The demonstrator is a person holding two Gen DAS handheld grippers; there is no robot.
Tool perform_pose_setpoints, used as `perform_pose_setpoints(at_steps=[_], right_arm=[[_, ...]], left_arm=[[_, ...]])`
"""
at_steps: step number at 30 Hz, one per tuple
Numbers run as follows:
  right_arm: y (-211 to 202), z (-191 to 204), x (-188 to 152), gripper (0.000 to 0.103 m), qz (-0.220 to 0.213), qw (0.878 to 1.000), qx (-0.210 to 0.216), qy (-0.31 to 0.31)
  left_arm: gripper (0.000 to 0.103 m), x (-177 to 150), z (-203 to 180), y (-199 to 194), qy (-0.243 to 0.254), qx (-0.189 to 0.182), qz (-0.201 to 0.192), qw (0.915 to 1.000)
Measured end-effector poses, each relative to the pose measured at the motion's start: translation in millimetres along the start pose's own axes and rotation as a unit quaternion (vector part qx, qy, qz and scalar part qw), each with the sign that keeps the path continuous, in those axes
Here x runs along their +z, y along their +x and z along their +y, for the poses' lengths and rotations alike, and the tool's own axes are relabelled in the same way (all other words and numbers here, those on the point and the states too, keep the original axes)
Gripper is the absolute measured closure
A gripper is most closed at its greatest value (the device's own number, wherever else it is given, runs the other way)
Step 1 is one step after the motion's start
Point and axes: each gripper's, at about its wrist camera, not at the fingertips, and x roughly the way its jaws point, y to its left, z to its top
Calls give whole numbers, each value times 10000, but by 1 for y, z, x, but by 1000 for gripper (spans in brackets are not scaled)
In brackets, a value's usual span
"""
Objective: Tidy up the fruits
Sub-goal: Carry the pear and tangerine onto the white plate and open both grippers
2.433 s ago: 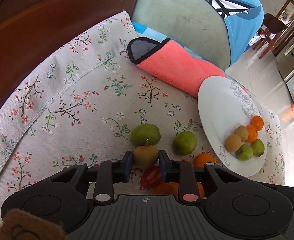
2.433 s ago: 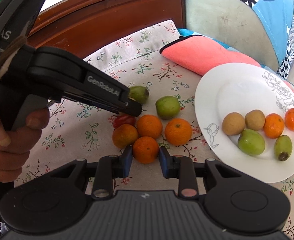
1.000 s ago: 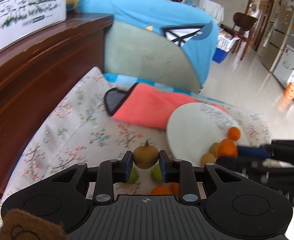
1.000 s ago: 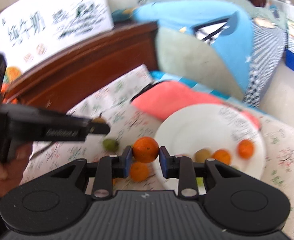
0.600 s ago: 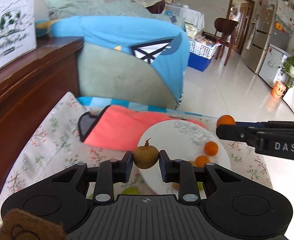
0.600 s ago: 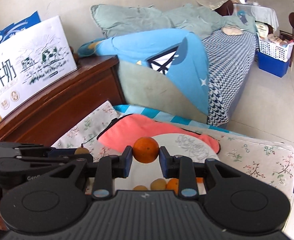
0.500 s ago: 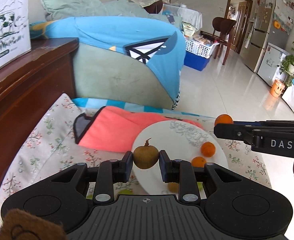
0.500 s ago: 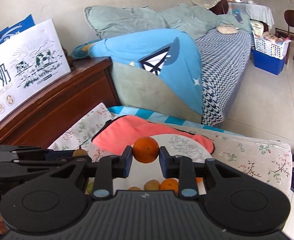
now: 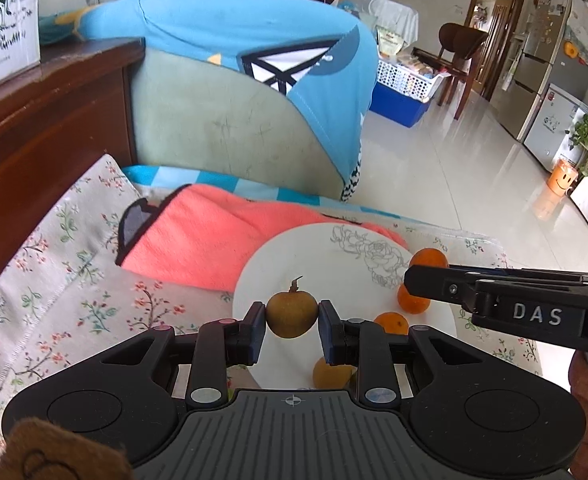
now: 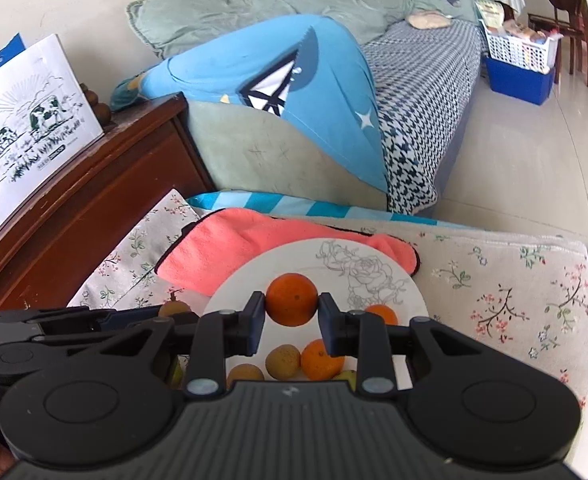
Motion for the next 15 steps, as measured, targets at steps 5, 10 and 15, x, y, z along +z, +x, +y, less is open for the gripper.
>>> perform_pose_setpoints(at_steps=[5, 10, 15], right_arm=[[12, -4, -3, 74, 119, 9999, -84, 55], [22, -13, -6, 74, 193, 9993, -144, 273], [26, -17, -7, 71, 210, 9986, -173, 450]], left_arm=[[77, -1, -2, 9, -5, 40, 79, 10000], [77, -3, -3, 18, -69, 21, 184, 9998], [75, -3, -5, 21, -102, 68, 179, 9998]])
